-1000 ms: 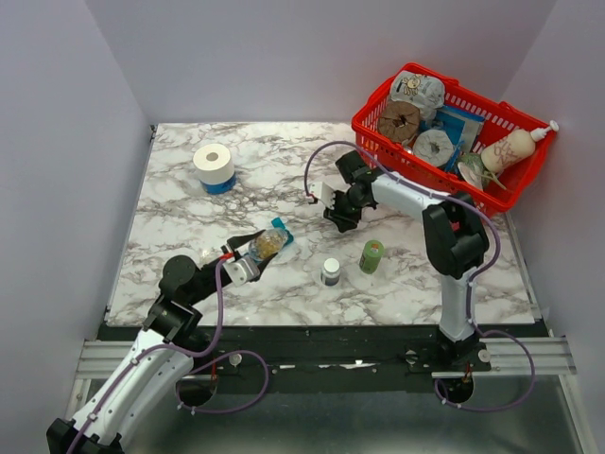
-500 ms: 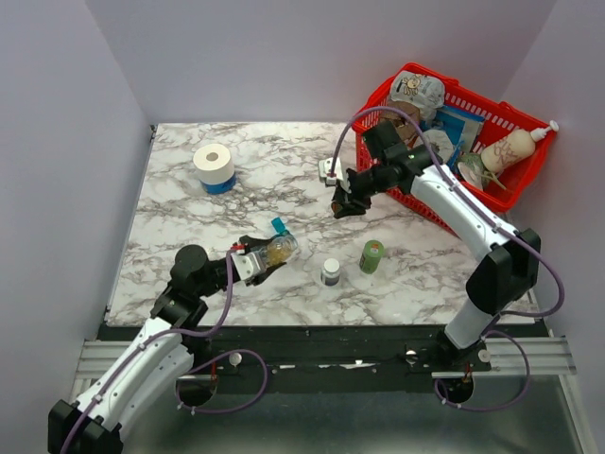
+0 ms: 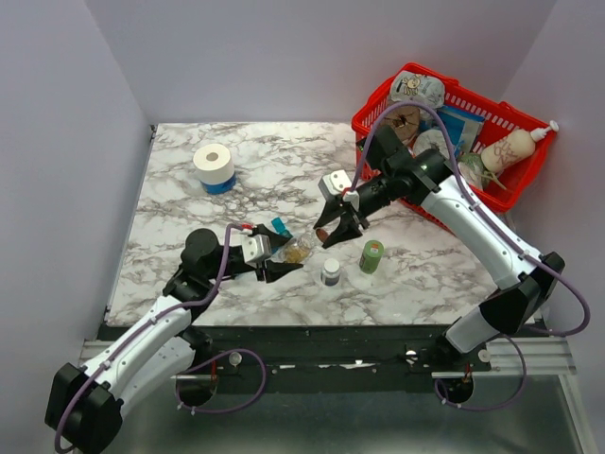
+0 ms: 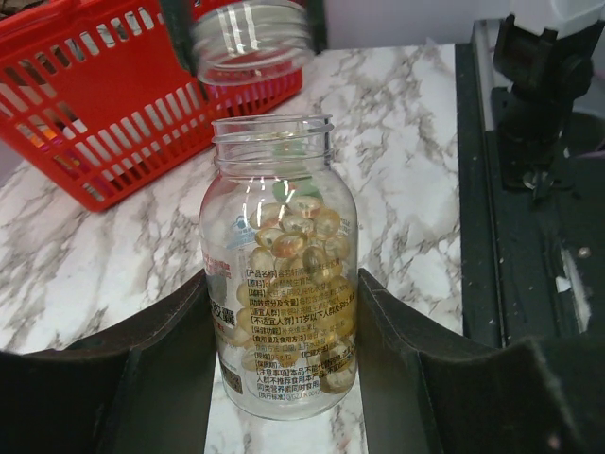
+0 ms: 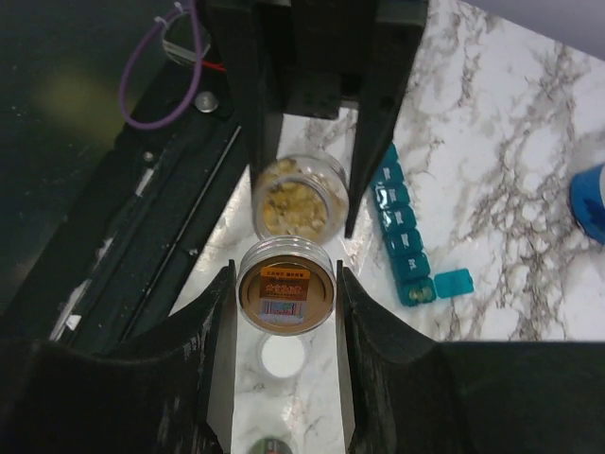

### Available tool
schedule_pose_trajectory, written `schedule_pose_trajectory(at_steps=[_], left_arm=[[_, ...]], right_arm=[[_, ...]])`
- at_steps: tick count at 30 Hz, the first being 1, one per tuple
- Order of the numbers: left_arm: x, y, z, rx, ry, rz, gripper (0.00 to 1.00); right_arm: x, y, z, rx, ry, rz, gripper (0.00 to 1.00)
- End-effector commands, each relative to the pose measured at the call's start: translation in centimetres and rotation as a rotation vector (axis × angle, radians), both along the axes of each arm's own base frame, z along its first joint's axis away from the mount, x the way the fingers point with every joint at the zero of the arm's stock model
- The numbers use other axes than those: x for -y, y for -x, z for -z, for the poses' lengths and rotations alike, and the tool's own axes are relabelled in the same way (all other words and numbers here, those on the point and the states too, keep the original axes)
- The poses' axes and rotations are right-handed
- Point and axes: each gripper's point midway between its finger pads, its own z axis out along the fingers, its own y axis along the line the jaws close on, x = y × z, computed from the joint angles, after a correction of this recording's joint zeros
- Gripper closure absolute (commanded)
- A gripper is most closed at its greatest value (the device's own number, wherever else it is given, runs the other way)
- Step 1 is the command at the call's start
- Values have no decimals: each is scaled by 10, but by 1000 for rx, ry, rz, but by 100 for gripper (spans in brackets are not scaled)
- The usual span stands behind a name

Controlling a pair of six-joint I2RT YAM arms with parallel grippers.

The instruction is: Sort the pills into containers

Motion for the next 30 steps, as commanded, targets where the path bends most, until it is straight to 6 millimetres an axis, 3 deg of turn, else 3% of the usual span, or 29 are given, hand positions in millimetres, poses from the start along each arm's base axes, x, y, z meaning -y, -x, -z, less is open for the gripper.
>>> schedule_pose_trajectory(at_steps=[1,16,23,30], left_arm=[[10,11,-35,29,101,77,100],[16,15,-42,-78,123,100,100],[18,22,-49,-92,135,134,100],[16,27,-50,-95,134,142,100]], right_arm=[[-9,25,-23,-4,-90,-69,87],[-27,27,-17,73,-49,-83,87],[-28,35,3,95,16,-112,86],[-24,26,12,126,69,-85,86]])
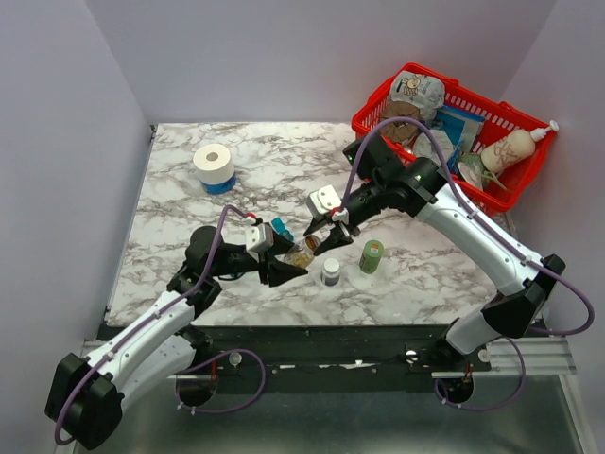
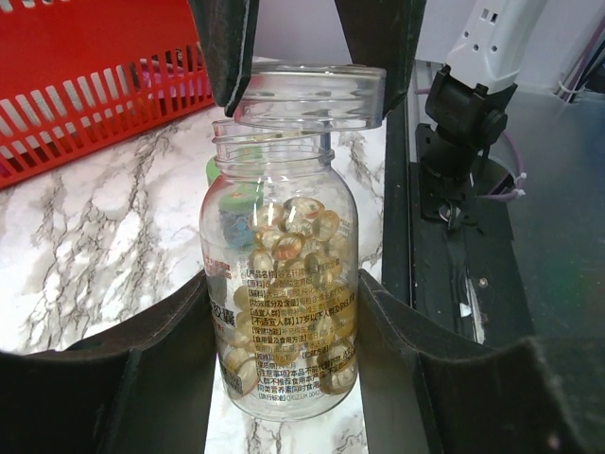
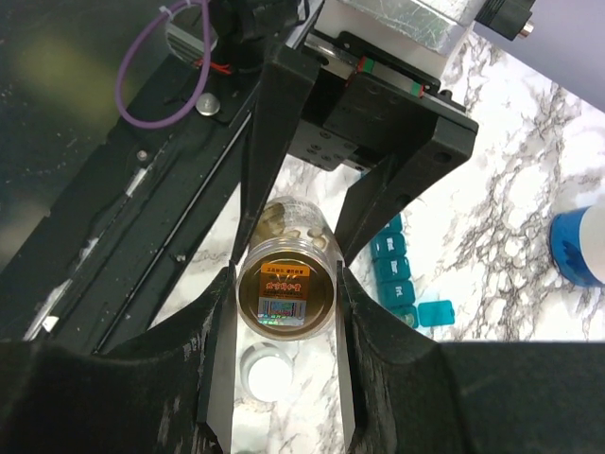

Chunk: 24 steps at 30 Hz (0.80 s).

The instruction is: Sort the pills into containers

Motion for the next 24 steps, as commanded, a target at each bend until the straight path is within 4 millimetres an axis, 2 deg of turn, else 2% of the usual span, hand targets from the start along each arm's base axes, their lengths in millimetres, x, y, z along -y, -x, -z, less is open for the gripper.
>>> schedule_pose_trajectory(at_steps=[1,14,20,22,24], left_arm=[[1,10,-47,143,90,50,100],[-1,17,-54,155,121,61,100],[-1,7,-56,158,94,20,100],[-1,4,-51,154,65,6,100],[-2,3,-55,175,65,-4,100]], right_arm=[[2,-6,17,32,74,16,86],[0,0,27,-31,85,-8,85],[1,2,36,-93,143,-14,85],[1,4,42,-142,178,-8,85],[0,5,47,-207,211,23,85]])
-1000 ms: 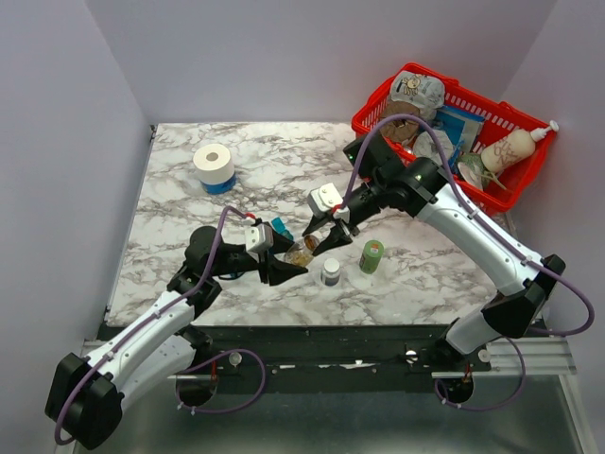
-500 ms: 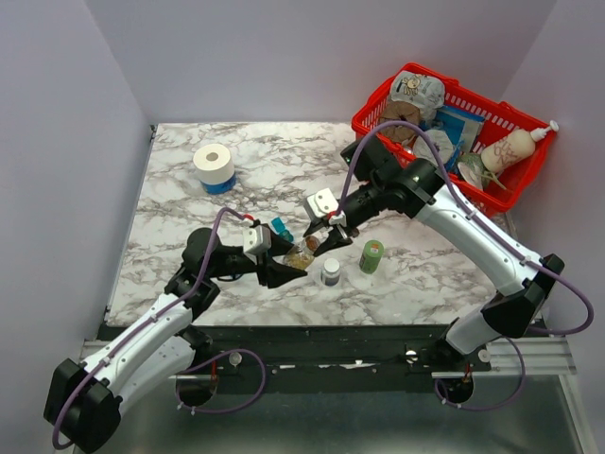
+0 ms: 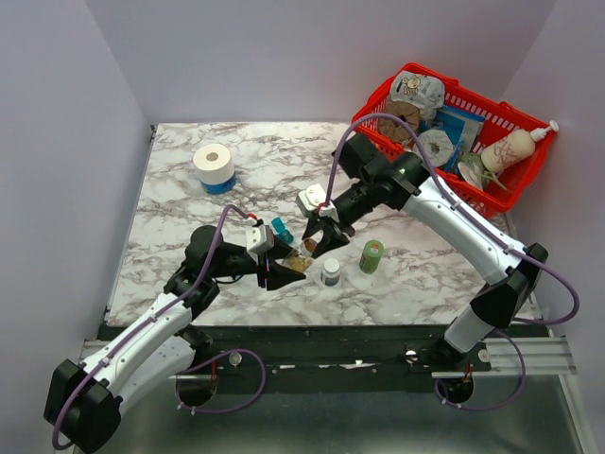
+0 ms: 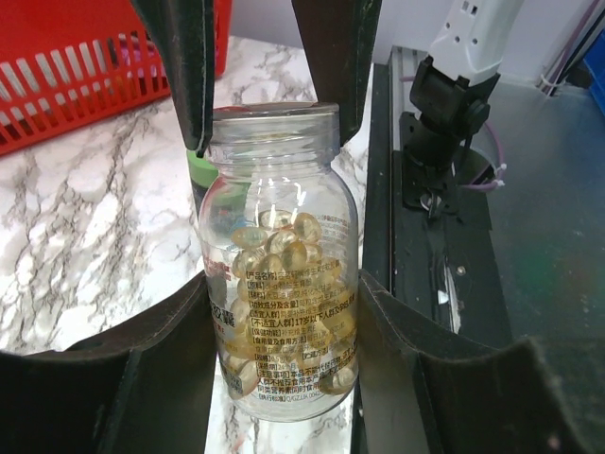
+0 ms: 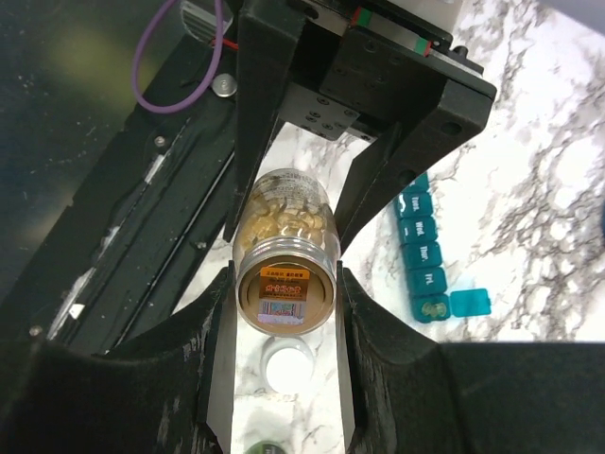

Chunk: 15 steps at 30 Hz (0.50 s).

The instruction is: Sort the pills into containers

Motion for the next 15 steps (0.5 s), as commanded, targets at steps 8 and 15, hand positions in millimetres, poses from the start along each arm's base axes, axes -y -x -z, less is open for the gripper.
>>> schedule_pose_trajectory(at_steps=[8,15], left_arm=[[-8,-27,-75,272,145,-176,100],[-13,-48,-78,252,193,-306,100]], right_arm=[[-15,-21,44,-403,187,472,85],[-24,-26,66,-621,243,676,84]])
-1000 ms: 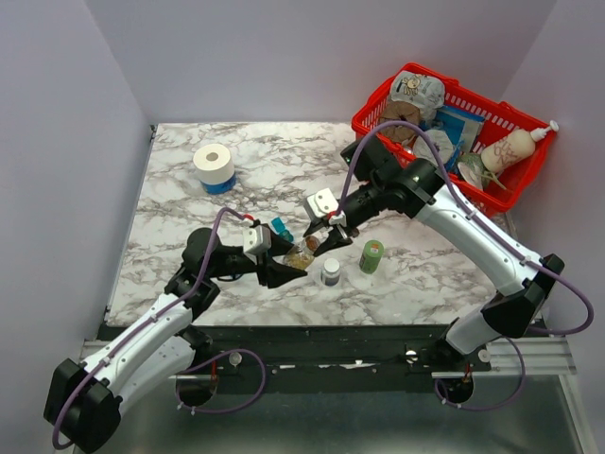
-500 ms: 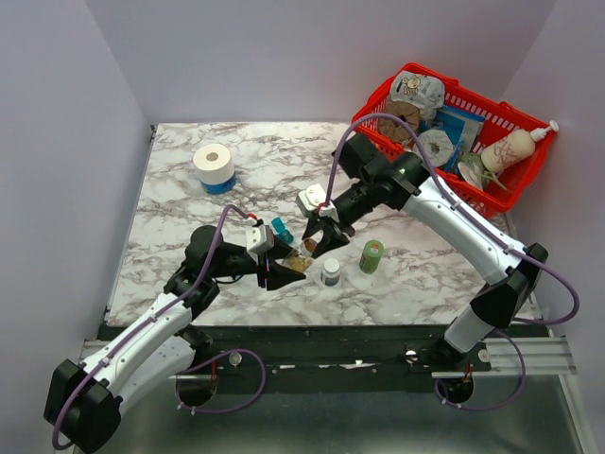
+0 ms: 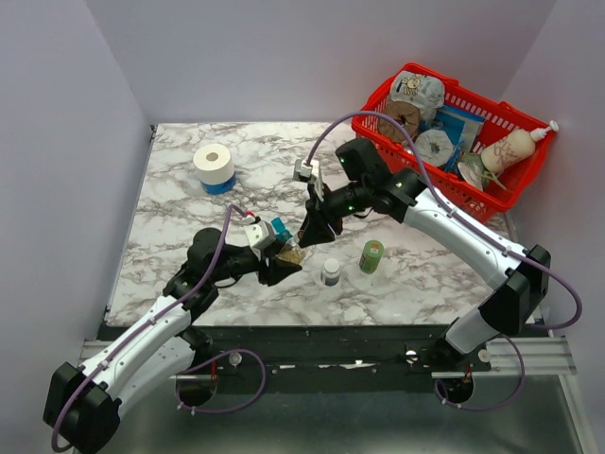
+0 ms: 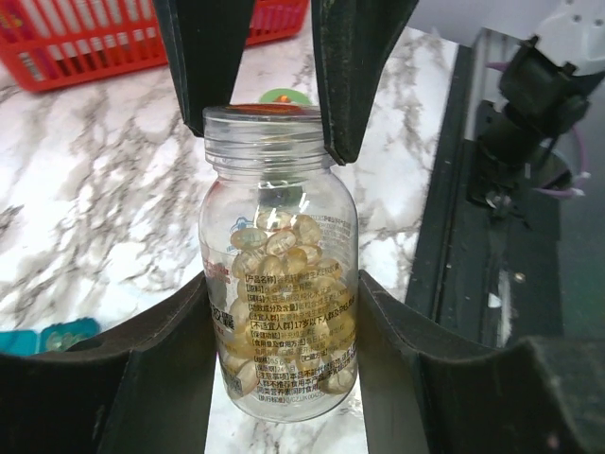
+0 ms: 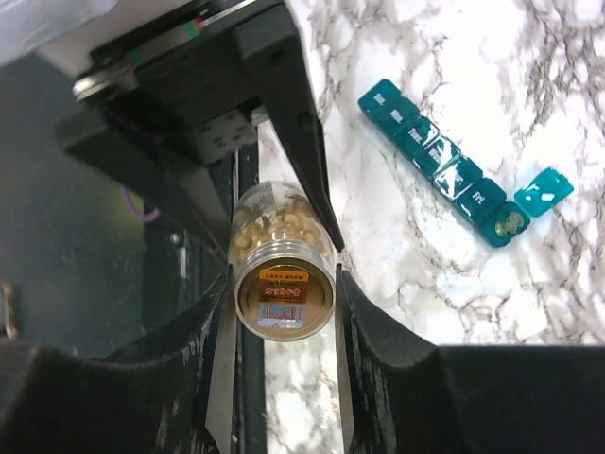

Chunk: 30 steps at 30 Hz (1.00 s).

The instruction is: Sort the pills into containers

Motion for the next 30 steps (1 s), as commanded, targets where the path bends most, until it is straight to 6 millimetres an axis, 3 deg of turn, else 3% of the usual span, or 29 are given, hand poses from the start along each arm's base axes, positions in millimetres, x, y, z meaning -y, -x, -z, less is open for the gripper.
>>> schedule_pose_trajectory(at_steps=[1,4,7,8,11,12,14,20,22,23,26,30], left_arm=[[-1,-22,-100,319,231,-116,100],[0,-20,-92,307,218,-96,100],[2,-14,-81,284,191,-65,100],[2,-12,-79,291,182,-54,100],[2,-8,-68,268,144,-34,100],[1,-7,-65,268,131,-33,100],[0,-6,-64,273,127,-31,100],[3,3,-62,265,119,27,100],[6,12,-60,264,117,80,100],[6,15,-62,267,120,98,100],[10,26,-62,270,117,183,100],[14,35,-66,258,121,249,100]], right_arm=[[-12,7,41,-267,105,156,83],[-14,10,30,-245,72,111,72],[-15,10,0,-157,2,46,48],[-16,8,-20,-95,-39,21,37],[-10,7,-46,-26,-85,-30,17],[-7,8,-61,0,-106,-51,14],[-4,6,-70,69,-127,-87,8],[9,22,-102,245,-200,-252,2],[20,39,-105,301,-226,-365,1],[22,41,-104,448,-266,-471,0],[38,59,-77,575,-288,-659,0],[29,56,-67,575,-311,-705,1]])
